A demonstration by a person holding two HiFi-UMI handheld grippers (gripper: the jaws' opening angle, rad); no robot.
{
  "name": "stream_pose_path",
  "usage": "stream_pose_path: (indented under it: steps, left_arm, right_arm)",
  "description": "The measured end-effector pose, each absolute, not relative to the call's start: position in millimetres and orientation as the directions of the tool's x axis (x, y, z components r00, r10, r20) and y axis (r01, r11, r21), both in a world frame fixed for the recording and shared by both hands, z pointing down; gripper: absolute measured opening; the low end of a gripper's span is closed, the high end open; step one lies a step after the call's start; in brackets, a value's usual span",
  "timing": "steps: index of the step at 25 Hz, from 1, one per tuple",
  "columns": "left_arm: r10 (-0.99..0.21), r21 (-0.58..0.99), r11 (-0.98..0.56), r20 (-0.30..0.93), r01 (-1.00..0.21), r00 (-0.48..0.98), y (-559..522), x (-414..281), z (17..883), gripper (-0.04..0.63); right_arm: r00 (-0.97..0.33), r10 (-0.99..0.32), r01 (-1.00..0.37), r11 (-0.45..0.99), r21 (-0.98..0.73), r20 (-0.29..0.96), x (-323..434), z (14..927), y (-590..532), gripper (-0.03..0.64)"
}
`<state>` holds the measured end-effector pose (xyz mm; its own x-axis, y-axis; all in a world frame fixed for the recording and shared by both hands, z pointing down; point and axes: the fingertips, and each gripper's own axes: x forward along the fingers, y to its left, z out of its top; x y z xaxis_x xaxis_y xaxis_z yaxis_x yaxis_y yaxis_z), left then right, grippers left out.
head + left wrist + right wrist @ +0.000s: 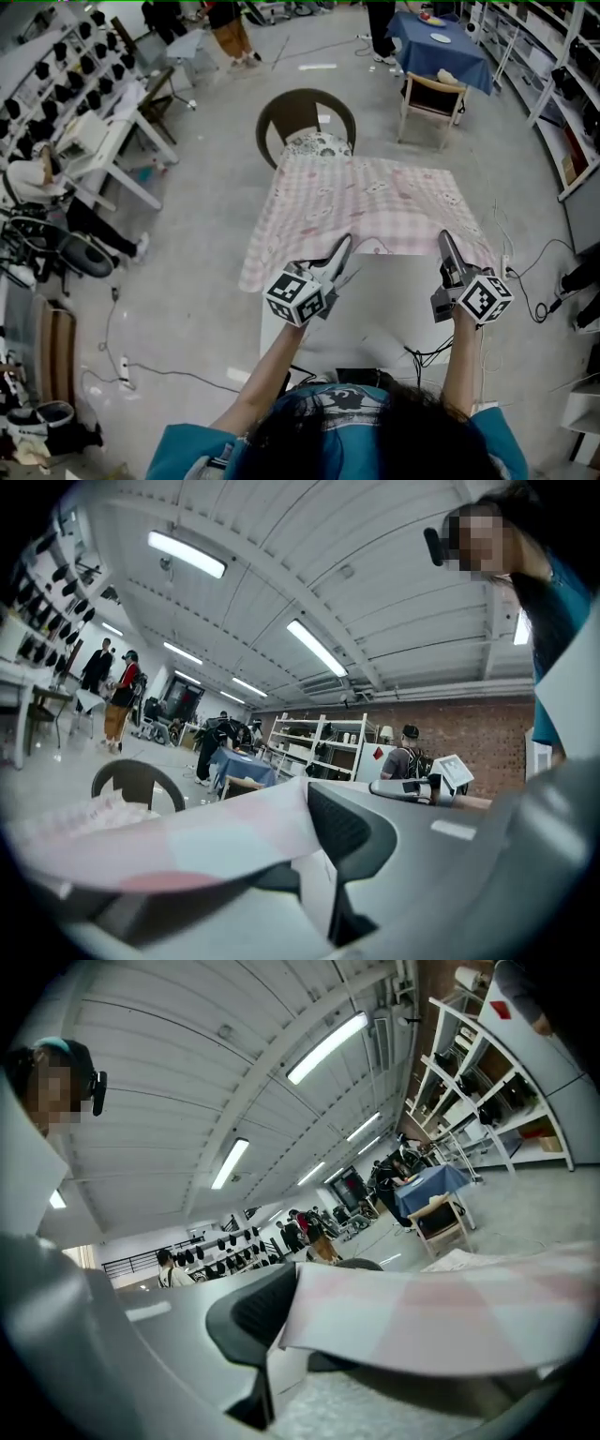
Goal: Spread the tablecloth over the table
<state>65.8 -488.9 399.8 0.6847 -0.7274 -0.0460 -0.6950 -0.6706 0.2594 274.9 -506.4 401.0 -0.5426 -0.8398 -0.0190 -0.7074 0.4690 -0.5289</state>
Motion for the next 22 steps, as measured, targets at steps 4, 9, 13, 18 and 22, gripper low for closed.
stream_pose_path:
  steps: [4, 9, 13, 18, 22]
  left_arm:
    - [-0.73, 0.363, -0.641, -0.016, -0.676, 0.683, -458.9, 55.7, 435.4, 0.049]
    - [-0.708, 0.443, -0.627, 0.02, -0.641, 0.706, -404.9, 42.2, 461.7, 0.054]
    - [-0.687, 0.496, -0.621, 0.028, -0.607, 0.726, -372.5, 28.5, 478.0, 0.071]
    - [-0.699, 0.623, -0.527, 0.07, -0.578, 0.712, -338.4, 18.4, 520.4, 0.126]
    - [-0.678, 0.668, -0.469, 0.146, -0.577, 0.72, -304.6, 15.0, 551.3, 0.331]
  right_arm:
    - [-0.524, -0.851, -0.697, 0.417, -0.583, 0.017, 268.2, 430.5, -477.8, 0.029]
    - [-0.508, -0.86, -0.65, 0.349, -0.675, 0.045, 255.1, 456.2, -419.2, 0.026]
    - [-0.523, -0.85, -0.597, 0.317, -0.737, 0.058, 241.5, 468.5, -385.4, 0.018]
    - [-0.55, -0.83, -0.583, 0.297, -0.756, 0.097, 235.7, 494.5, -348.3, 0.017]
    - [-0.555, -0.822, -0.592, 0.279, -0.756, 0.131, 233.8, 508.1, -328.7, 0.015]
